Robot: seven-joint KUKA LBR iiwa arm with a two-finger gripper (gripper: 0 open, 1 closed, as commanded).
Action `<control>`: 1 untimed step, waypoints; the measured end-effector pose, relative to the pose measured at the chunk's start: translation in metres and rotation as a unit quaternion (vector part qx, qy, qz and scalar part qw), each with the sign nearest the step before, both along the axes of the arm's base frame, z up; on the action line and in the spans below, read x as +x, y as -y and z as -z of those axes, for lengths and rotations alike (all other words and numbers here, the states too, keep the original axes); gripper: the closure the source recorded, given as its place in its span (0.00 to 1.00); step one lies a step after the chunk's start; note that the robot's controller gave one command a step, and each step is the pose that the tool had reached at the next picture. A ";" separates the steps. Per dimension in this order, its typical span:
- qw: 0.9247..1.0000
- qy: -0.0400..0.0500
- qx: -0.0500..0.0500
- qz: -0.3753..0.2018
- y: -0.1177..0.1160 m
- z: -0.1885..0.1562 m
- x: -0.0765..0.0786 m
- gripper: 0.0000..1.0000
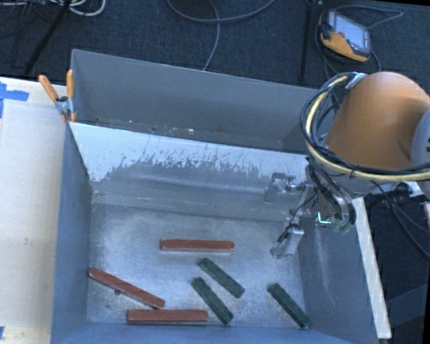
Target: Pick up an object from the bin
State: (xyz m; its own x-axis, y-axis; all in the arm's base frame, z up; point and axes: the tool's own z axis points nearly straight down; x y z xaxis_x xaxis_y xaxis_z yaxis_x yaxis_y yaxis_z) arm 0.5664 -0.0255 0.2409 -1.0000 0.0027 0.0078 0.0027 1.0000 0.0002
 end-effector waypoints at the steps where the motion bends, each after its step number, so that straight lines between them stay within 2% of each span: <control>1: 0.991 0.000 0.001 -0.133 -0.058 0.174 0.013 0.00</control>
Offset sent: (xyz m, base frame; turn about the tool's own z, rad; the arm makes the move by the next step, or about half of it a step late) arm 0.0149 0.0571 -0.1709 -0.2660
